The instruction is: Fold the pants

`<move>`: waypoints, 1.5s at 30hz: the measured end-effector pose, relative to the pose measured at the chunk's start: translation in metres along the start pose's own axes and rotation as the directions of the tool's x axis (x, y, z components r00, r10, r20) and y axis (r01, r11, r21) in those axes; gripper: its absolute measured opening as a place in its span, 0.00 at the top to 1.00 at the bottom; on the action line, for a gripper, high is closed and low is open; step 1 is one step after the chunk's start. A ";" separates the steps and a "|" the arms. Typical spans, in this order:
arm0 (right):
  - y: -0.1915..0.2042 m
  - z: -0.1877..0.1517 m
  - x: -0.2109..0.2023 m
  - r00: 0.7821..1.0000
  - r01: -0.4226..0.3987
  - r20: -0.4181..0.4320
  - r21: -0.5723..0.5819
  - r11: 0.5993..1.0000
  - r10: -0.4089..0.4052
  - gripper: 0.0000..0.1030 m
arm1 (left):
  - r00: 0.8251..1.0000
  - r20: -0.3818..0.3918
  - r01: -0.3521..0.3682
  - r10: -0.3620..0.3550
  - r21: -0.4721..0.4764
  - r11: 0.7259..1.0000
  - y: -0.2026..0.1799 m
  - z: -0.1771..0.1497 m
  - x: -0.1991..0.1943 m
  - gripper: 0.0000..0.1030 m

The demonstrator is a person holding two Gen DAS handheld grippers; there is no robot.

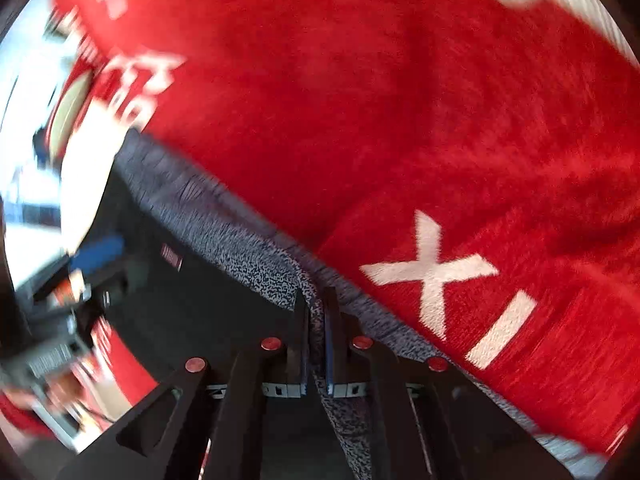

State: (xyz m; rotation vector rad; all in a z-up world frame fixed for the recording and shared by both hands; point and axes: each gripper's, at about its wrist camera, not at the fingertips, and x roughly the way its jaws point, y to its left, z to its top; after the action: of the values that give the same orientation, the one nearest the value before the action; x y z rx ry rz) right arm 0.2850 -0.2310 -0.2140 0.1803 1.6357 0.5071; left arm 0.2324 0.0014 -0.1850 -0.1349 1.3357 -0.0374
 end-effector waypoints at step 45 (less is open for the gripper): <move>-0.055 -0.346 -0.145 0.938 0.097 0.229 0.548 0.831 -0.261 0.38 | 0.988 -0.151 0.052 0.018 0.446 0.894 -0.173 -0.171 -0.047 0.28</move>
State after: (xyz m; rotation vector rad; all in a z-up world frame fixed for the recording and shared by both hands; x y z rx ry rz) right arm -0.0226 -0.4145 -0.0893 0.4843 1.4420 -0.1339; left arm 0.0637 -0.1784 -0.1573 0.2552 1.4444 -0.3772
